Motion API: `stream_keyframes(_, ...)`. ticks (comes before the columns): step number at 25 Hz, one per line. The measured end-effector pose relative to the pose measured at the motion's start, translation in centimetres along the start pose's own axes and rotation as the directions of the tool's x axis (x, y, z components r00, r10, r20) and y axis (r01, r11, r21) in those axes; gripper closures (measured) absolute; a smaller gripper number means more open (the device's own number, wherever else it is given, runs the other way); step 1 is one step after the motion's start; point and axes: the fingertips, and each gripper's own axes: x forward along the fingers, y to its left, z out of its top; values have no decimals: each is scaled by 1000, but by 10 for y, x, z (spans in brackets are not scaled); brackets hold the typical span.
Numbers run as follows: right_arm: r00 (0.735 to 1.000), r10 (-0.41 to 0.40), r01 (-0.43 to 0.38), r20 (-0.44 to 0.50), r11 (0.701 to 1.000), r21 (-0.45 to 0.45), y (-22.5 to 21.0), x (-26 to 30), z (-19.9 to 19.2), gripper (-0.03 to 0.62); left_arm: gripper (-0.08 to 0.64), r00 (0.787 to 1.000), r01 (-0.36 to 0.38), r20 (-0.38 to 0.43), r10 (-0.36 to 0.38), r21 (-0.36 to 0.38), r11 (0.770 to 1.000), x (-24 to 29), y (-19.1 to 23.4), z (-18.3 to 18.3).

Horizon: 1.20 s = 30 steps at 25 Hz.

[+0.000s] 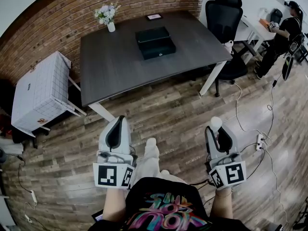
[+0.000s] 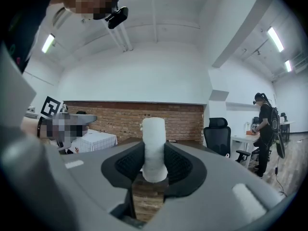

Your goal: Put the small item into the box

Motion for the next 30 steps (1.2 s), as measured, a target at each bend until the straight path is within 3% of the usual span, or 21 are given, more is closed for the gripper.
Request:
stream_keyframes(17, 1000, -7, 7, 3, 1000, -8, -47, 213, 18, 465, 558, 997, 75, 6, -75, 8, 997, 212, 88, -9)
stream_keyframes(30, 999, -31, 31, -30, 999, -9, -63, 300, 9, 463, 558, 994, 113, -9, -113, 5, 994, 291, 139, -26)
